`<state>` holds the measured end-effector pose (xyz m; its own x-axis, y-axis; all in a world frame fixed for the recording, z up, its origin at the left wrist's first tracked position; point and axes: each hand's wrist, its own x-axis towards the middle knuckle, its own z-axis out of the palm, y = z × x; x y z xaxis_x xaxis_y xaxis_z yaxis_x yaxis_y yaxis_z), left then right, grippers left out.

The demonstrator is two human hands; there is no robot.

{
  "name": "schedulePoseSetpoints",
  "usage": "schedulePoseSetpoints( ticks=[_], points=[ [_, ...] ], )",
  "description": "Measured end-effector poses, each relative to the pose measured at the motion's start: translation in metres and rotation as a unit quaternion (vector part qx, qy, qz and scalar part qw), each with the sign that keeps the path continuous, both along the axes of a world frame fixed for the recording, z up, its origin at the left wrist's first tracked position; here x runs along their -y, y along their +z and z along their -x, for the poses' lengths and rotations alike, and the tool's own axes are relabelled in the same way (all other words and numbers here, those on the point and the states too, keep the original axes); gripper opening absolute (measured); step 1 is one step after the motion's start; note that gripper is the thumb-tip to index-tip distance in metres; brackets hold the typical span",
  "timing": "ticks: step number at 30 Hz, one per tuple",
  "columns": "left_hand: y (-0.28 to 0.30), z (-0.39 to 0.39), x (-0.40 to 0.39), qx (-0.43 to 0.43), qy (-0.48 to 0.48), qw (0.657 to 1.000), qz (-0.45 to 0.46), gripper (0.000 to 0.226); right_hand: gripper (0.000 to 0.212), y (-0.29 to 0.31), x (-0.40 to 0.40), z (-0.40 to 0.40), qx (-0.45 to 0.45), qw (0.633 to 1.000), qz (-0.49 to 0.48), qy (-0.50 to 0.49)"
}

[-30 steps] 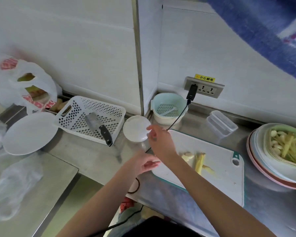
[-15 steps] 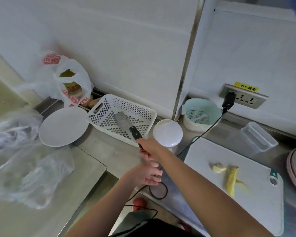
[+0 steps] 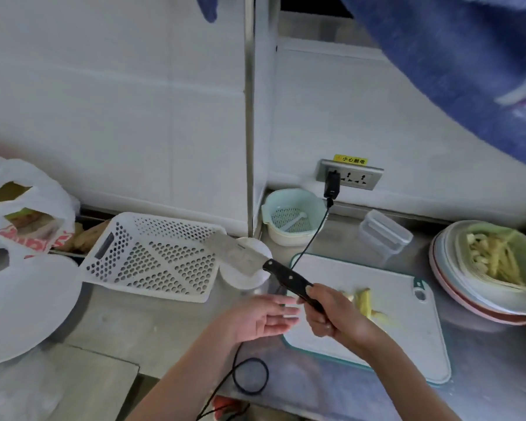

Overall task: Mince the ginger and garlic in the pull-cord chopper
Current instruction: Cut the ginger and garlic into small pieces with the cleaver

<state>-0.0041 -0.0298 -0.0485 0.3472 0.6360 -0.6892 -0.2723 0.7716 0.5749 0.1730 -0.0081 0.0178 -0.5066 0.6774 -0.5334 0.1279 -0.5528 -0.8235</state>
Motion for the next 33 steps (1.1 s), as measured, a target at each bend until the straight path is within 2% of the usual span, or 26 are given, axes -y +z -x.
schedulePoseSetpoints(
  ticks=[2, 5, 7, 10, 13, 17, 21, 22, 25, 27, 30, 31, 33],
  points=[
    [0.002, -0.011, -0.004, 0.061, -0.066, 0.996, -0.017, 0.033, 0.016, -0.003, 0.004, -0.025, -0.022, 0.999, -0.002, -0.028],
    [0.006, -0.037, -0.01, 0.094, -0.176, 0.979, -0.035, 0.042, 0.022, -0.01, 0.015, -0.059, -0.05, 0.995, -0.028, -0.078],
    [0.009, -0.056, -0.014, 0.109, -0.232, 0.965, -0.052, 0.057, 0.027, -0.011, 0.024, -0.082, -0.044, 0.995, -0.045, -0.083],
    [0.009, -0.082, -0.02, 0.129, -0.261, 0.954, -0.074, 0.068, 0.024, -0.017, 0.037, -0.113, -0.051, 0.994, -0.045, -0.088],
    [0.008, -0.106, -0.026, 0.163, -0.234, 0.956, -0.07, 0.075, 0.024, -0.025, 0.042, -0.135, -0.051, 0.991, -0.024, -0.12],
    [0.004, -0.146, -0.027, 0.108, -0.157, 0.982, -0.005, 0.068, 0.027, -0.035, 0.042, -0.156, -0.01, 0.994, -0.005, -0.107],
    [0.005, -0.179, -0.028, 0.079, -0.034, 0.996, 0.035, 0.031, 0.026, -0.036, 0.037, -0.161, 0.065, 0.998, -0.009, -0.02],
    [0.008, -0.185, -0.03, 0.054, -0.013, 0.998, 0.039, 0.026, 0.029, -0.035, 0.035, -0.161, 0.087, 0.996, -0.014, 0.005],
    [0.007, -0.197, -0.033, -0.091, 0.021, 0.996, 0.017, 0.014, 0.028, -0.03, 0.025, -0.163, 0.15, 0.986, -0.032, 0.067],
    [0.008, -0.202, -0.029, -0.117, 0.015, 0.993, 0.009, 0.009, 0.028, -0.022, 0.016, -0.169, 0.2, 0.975, -0.03, 0.092],
    [0.009, -0.207, -0.018, -0.164, -0.04, 0.985, -0.034, 0.013, 0.05, -0.019, -0.004, -0.17, 0.26, 0.965, -0.018, -0.026],
    [0.01, -0.209, -0.013, -0.18, -0.057, 0.98, -0.059, 0.013, 0.052, -0.022, -0.011, -0.167, 0.277, 0.959, -0.03, -0.053],
    [0.01, -0.213, -0.004, -0.23, -0.098, 0.957, -0.145, 0.022, 0.05, -0.026, -0.022, -0.15, 0.298, 0.953, -0.052, -0.025]
  ],
)
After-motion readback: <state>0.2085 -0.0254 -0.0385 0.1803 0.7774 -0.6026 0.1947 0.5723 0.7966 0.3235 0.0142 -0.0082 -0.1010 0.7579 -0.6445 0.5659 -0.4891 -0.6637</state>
